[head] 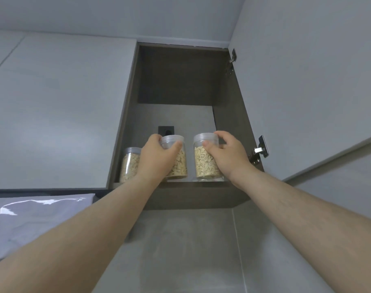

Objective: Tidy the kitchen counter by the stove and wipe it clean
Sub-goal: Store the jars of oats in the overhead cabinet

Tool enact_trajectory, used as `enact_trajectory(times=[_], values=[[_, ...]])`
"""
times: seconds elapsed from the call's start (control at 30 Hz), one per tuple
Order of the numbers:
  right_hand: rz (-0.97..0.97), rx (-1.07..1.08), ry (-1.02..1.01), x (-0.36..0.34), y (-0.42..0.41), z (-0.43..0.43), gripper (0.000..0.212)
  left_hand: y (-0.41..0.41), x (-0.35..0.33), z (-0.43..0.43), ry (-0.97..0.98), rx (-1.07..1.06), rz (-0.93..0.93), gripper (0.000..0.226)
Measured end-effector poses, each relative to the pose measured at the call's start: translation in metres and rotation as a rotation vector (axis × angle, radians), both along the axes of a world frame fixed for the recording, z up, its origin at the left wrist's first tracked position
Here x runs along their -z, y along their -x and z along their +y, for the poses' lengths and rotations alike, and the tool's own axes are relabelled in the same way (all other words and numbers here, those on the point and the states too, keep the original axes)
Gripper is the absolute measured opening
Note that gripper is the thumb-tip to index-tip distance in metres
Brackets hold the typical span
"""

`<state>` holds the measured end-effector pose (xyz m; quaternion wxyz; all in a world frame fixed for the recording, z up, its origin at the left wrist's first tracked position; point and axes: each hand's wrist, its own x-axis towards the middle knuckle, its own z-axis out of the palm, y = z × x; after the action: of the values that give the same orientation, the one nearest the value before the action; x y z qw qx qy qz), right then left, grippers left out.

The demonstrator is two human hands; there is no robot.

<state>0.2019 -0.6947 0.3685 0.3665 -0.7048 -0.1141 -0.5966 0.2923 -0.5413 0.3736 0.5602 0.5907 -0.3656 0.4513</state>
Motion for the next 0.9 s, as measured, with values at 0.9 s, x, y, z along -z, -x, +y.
enact_trajectory(times=[0.9], values=[[0.214,-0.069,0.157,-0.001,-0.035,-0.042,0.075,-0.039,-0.006,-0.007,-0.346,-0.618,-0.458,0.064]])
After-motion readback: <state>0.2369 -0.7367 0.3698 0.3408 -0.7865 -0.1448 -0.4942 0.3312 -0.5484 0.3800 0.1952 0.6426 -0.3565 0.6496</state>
